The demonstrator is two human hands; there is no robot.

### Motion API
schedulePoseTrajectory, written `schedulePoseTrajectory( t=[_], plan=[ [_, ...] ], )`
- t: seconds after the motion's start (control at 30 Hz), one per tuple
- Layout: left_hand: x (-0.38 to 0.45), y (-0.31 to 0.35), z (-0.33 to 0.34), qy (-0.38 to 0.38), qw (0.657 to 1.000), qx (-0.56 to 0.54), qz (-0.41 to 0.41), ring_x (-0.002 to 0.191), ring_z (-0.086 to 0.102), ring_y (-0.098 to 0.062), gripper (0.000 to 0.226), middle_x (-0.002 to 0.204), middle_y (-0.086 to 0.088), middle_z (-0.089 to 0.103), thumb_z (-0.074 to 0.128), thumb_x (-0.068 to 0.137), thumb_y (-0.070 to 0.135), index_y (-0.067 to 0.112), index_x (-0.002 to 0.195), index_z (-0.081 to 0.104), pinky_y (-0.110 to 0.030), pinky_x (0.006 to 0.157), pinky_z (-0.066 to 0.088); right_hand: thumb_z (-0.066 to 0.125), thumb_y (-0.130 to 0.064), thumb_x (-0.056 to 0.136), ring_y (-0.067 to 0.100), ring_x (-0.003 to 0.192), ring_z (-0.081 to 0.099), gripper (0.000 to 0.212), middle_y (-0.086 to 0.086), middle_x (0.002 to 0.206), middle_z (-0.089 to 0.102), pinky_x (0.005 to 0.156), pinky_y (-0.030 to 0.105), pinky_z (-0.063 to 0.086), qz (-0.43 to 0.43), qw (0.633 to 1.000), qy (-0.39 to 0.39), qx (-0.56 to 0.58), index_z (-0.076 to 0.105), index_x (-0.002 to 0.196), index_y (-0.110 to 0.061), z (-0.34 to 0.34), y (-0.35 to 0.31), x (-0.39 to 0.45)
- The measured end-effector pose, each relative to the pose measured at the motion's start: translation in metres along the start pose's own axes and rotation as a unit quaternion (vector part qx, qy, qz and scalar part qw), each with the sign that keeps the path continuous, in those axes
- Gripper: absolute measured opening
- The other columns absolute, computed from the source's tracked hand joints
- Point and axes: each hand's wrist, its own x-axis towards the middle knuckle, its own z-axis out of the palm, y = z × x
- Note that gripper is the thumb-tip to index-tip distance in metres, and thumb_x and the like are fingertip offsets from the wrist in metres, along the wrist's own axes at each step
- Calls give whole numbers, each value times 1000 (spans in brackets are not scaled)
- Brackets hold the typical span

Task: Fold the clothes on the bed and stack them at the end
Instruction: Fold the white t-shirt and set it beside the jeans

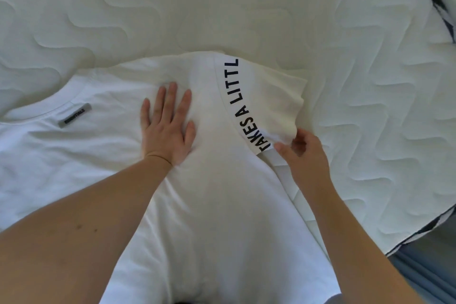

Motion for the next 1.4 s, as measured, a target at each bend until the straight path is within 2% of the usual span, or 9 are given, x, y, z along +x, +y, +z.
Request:
schedulePoseTrajectory(
  t=[0.2, 0.33, 0.6, 0.7, 0.77, 0.83, 1.17, 1.27, 1.4],
  plan=[
    [0, -1, -2, -14, 1000, 9, 0, 152, -3, -21, 69, 166, -2, -1, 26, 94, 46, 31, 157, 3, -48, 120, -5, 68, -48, 87, 22, 78, 63, 30, 6, 83, 68, 70, 34, 48, -7, 999, -19, 36, 67, 87, -17, -3, 2, 2],
    [1, 0, -2, -22, 1000, 14, -3, 152, -4, -20, 70, 166, -1, -2, 26, 94, 48, 32, 157, 2, -48, 120, -5, 62, -51, 90, 6, 67, 69, 25, -6, 69, 72, 61, 28, 46, 23, 997, -48, 52, 70, 86, -27, -9, 5, 4],
    [6, 4, -30, -113, 993, -3, -16, 151, -13, -13, 69, 165, 6, -11, 22, 94, 53, 36, 156, -3, -43, 120, -10, 66, -57, 85, 17, 63, 53, 56, 12, 76, 65, 57, 28, 38, 56, 994, -93, -10, 66, 93, -2, -8, 0, 5],
    [25, 1, -65, -136, 982, -114, -68, 151, 14, -18, 55, 164, 2, 18, 34, 99, 49, 32, 151, 34, -45, 119, 10, 64, -54, 87, 16, 75, 66, 44, 0, 77, 70, 61, 27, 49, 65, 994, -82, 32, 69, 93, -11, -8, -4, 4],
    [46, 18, -89, -29, 990, -132, -45, 130, 46, -32, 42, 140, -8, 51, 44, 96, 44, 23, 128, 62, -48, 106, 33, 68, -48, 87, 18, 80, 71, 36, -2, 76, 72, 69, 34, 57, 64, 994, -67, 63, 68, 95, -12, -7, -5, 3],
    [72, 58, -103, 8, 993, -119, 18, 119, 52, -34, 34, 129, -8, 56, 52, 98, 38, 19, 123, 63, -45, 98, 37, 73, -39, 84, 18, 77, 73, 32, -1, 78, 72, 75, 41, 60, 67, 991, -53, 99, 63, 95, -12, -6, -5, 1],
    [167, 184, -95, -229, 967, 27, 107, 111, 54, -29, 26, 120, -8, 60, 67, 87, 44, 22, 101, 62, -41, 98, 42, 79, -29, 79, 18, 79, 66, 19, -2, 86, 71, 83, 37, 54, 107, 981, -16, 161, 65, 90, -22, 0, 15, -14],
    [173, 190, -98, -220, 968, -43, 117, 104, 58, -26, 21, 112, -6, 64, 68, 88, 31, 16, 101, 64, -30, 80, 43, 73, -36, 83, 19, 68, 63, 21, 1, 76, 72, 77, 38, 54, 103, 986, -9, 131, 64, 72, -21, 1, 20, -19],
    [160, 192, -91, -164, 978, -97, 88, 95, 53, -18, 11, 105, 4, 63, 66, 87, 28, 26, 92, 57, -34, 88, 39, 69, -39, 86, 16, 72, 65, 22, -4, 76, 67, 62, 26, 47, 74, 992, 36, 94, 59, 81, -20, -1, 21, -22]
  ],
)
